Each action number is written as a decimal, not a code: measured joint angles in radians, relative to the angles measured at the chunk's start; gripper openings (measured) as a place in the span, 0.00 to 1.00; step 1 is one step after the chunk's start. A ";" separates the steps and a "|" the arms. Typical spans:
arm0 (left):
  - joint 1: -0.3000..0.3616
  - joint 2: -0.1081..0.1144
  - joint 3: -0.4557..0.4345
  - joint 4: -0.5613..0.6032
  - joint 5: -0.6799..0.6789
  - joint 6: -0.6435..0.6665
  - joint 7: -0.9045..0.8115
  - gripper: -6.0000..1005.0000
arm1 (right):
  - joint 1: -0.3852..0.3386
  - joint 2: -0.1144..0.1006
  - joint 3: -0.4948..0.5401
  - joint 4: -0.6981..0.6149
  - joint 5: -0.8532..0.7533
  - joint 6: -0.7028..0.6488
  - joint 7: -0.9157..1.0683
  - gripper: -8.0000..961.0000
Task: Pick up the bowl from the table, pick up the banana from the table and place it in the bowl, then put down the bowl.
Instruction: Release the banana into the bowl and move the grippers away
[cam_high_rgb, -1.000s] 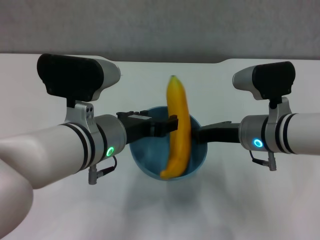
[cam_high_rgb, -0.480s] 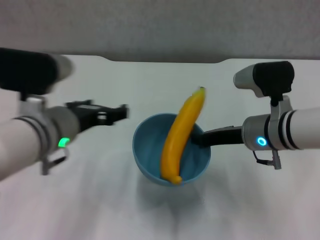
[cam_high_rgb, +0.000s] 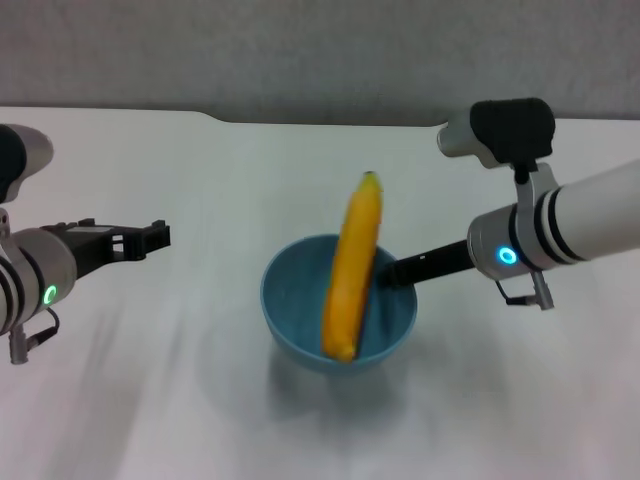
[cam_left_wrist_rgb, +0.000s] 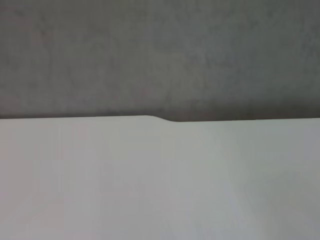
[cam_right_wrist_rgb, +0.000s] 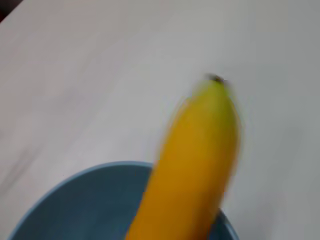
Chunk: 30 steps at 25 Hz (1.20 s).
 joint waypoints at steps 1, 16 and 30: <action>0.000 -0.001 0.000 0.000 0.005 0.000 0.000 0.89 | 0.017 0.000 0.003 -0.018 -0.010 -0.008 0.000 0.04; -0.011 -0.002 0.002 0.018 0.019 -0.013 -0.001 0.89 | 0.126 0.011 -0.024 -0.205 -0.025 -0.078 -0.036 0.04; -0.007 -0.003 0.006 0.039 0.012 -0.036 -0.004 0.89 | 0.089 0.017 -0.059 -0.195 -0.016 -0.103 -0.036 0.04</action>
